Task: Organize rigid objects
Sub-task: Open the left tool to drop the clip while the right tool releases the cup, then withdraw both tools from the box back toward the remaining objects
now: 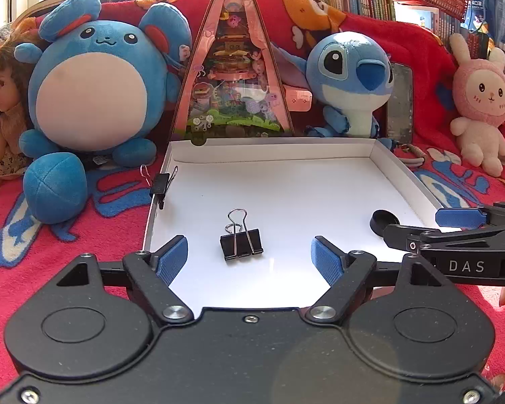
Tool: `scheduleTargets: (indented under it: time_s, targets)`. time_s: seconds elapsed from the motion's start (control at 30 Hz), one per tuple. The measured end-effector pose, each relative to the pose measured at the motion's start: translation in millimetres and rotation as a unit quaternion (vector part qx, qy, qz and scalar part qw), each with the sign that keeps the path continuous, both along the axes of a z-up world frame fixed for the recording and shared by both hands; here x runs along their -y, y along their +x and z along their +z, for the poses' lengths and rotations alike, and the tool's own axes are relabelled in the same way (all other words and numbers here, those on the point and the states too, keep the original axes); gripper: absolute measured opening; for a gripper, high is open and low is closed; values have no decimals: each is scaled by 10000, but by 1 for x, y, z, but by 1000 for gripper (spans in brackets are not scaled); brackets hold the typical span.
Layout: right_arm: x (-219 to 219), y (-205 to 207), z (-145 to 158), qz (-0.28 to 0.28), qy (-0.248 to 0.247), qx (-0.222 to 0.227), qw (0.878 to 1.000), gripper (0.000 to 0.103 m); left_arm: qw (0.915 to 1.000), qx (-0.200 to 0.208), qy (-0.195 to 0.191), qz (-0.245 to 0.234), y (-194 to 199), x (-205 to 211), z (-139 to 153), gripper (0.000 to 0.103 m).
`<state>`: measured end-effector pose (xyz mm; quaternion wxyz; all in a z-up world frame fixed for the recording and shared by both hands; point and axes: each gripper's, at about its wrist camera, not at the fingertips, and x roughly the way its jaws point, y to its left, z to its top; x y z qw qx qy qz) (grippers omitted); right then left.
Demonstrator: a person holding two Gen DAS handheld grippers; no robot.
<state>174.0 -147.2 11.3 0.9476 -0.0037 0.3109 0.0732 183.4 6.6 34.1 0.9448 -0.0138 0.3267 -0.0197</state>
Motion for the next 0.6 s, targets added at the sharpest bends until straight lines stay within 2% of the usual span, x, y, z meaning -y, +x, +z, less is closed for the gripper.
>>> scheduleTargets:
  time_s: [0.37, 0.6]
  targets:
    - [11, -51, 12, 235, 143, 265, 9993, 90, 9991, 203, -107, -359, -51, 4, 11, 83]
    - [13, -81, 13, 353, 139, 411, 9984, 96, 9983, 229, -81, -526, -81, 8, 9, 84]
